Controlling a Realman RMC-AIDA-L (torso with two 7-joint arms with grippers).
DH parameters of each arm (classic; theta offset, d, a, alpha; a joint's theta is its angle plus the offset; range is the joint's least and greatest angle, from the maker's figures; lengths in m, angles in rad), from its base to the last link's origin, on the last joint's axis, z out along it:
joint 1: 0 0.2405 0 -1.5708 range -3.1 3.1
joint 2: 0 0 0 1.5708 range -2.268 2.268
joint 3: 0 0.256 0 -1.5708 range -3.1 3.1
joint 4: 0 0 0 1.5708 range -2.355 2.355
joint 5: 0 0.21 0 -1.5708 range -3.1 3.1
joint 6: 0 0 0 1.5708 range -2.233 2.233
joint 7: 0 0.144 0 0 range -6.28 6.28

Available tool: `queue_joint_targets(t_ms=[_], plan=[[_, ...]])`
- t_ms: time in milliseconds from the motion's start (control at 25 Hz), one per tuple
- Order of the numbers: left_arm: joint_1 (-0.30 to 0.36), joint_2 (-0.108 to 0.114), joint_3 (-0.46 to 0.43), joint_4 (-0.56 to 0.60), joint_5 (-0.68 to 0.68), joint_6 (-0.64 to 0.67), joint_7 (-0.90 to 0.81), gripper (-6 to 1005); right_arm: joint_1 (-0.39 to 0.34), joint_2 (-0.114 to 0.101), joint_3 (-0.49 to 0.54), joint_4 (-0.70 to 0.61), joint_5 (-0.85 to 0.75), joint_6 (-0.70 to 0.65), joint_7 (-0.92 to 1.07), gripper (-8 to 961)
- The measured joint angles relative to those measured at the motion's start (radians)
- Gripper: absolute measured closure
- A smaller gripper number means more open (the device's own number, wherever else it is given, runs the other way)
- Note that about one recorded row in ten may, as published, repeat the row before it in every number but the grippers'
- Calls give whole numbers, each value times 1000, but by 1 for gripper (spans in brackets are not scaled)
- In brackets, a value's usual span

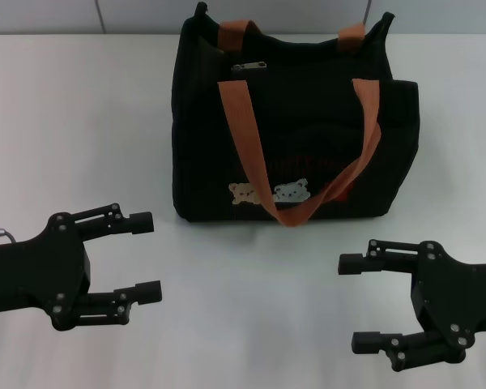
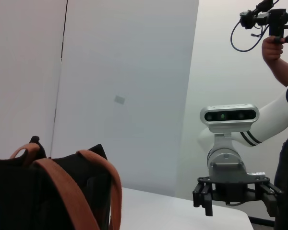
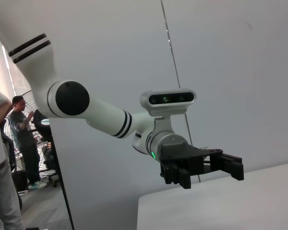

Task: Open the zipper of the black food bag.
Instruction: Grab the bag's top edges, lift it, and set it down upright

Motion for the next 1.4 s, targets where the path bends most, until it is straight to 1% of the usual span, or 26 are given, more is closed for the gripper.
queue_joint_targets(t_ms=[640, 920, 1080, 1120, 1160, 1240, 1320, 1400], plan=[[-10, -11, -1, 0, 0, -25, -3, 231, -1, 0, 18, 3, 0, 13, 3, 132], [-19, -18, -7, 0, 0, -62, -28, 248, -7, 0, 22, 3, 0, 16, 3, 132], [-23, -32, -11, -1, -5, -108, -31, 258, -8, 0, 33, 3, -1, 24, 3, 133], [-28, -54, -38, -2, -10, -155, -35, 260, -8, 0, 36, 4, -1, 24, 3, 133], [-29, -58, -44, -2, -10, -163, -35, 263, -8, 0, 37, 4, -1, 25, 3, 133], [-42, -79, -72, -13, -15, -207, -25, 268, -7, 1, 38, 5, -1, 26, 3, 132], [-63, -83, -77, -57, -32, -257, -4, 273, -6, 4, 38, 5, -1, 31, 3, 131], [-85, -81, -80, -111, -55, -316, 10, 278, -6, 7, 38, 5, -1, 38, 3, 131]])
